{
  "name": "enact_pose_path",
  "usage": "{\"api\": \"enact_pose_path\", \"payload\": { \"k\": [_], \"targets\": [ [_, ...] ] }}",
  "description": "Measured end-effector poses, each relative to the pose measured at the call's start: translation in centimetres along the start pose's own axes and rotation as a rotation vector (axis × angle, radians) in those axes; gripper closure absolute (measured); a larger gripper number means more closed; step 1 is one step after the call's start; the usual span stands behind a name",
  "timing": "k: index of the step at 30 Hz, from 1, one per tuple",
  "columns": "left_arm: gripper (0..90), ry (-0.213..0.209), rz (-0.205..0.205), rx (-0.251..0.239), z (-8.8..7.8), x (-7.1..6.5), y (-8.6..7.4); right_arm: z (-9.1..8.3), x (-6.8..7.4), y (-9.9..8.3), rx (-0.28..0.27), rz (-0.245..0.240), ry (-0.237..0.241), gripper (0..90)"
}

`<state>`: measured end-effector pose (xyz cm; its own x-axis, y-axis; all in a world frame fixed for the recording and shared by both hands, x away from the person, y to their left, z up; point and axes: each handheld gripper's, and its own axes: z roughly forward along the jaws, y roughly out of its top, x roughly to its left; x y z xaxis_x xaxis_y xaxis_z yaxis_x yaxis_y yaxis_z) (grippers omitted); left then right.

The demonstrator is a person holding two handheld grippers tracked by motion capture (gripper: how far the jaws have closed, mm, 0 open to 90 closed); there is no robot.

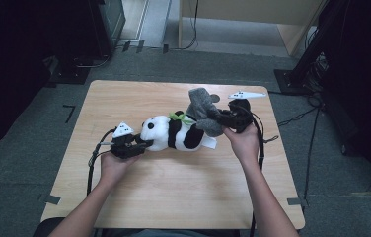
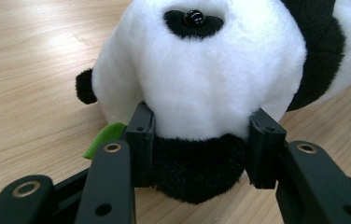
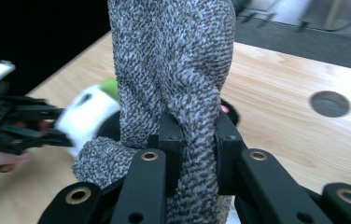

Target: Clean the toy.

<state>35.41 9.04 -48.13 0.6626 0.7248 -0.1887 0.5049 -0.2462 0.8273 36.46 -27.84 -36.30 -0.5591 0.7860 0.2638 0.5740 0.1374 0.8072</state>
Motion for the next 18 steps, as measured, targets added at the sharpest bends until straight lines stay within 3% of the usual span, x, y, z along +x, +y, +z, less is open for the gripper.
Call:
{"api": "enact_pose_path", "payload": {
  "k": [9, 18],
  "targets": [
    [54.0, 0.009, 0.009, 0.018, 0.0, -0.2, 0.0, 1.1, 1.6, -2.3, 0.06, -0.053, 0.037, 78.3],
    [54.1, 0.006, 0.003, 0.034, 0.1, -0.2, 0.0, 1.6, 1.1, -4.2, 0.071, -0.067, 0.015, 78.3]
  ]
}}
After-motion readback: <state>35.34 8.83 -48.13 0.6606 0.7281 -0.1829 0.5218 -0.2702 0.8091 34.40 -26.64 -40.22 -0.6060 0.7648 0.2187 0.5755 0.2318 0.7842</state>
